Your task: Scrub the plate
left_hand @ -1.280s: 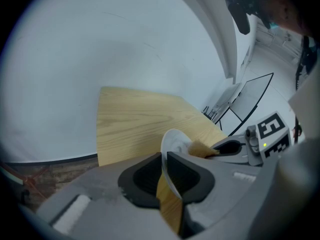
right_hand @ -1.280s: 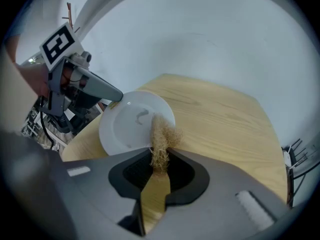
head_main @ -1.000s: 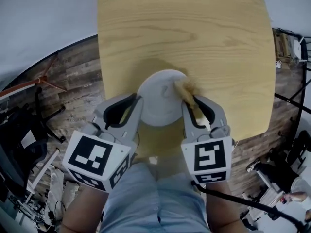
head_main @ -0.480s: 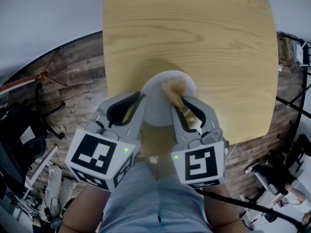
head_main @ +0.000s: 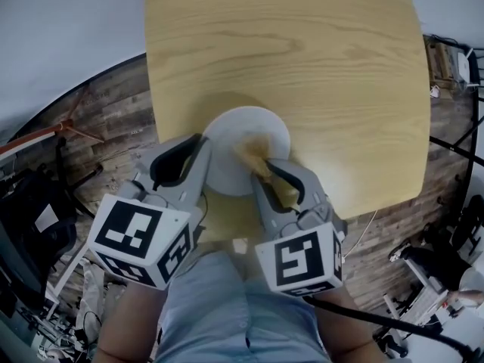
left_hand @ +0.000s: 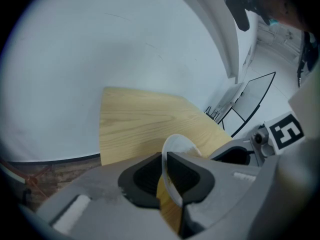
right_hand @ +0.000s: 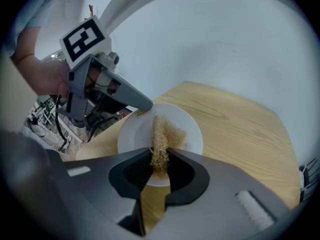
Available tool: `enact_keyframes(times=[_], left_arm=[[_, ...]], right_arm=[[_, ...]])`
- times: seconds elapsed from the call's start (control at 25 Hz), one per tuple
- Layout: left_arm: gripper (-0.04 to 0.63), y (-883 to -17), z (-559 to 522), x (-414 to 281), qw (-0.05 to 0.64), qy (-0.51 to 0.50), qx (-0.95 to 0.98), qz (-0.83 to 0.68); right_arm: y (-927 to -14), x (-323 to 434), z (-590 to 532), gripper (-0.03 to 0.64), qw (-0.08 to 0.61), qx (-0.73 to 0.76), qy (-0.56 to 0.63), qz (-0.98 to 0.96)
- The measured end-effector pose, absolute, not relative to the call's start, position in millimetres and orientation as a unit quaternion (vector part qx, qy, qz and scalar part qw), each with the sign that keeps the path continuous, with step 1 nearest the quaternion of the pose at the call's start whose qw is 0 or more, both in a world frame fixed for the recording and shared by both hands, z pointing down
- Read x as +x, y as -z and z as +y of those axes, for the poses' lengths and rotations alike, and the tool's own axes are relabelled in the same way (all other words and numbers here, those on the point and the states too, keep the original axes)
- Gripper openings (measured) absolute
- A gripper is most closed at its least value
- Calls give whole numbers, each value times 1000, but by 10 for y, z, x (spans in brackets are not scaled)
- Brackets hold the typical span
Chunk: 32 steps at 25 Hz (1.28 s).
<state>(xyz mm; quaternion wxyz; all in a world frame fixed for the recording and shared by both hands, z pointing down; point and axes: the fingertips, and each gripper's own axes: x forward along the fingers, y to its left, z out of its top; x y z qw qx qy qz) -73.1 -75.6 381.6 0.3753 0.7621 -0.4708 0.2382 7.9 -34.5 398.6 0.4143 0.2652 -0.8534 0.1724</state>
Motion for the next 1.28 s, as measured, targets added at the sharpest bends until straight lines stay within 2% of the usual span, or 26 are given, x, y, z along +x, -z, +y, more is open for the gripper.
enact_keyframes(times=[0.28, 0.68, 1.28], left_arm=[[55, -3796, -796, -711, 370, -240, 762, -474], [55, -3797, -747, -670, 367, -246, 764, -471], [55, -3848, -744, -614, 381, -234, 760, -472]], right_arm=[[-4016, 151, -152, 71, 420, 252, -186, -852], [-4048, 490, -330, 71, 433, 306, -186, -827], [-3964, 35, -329, 71, 419, 230, -147, -866]])
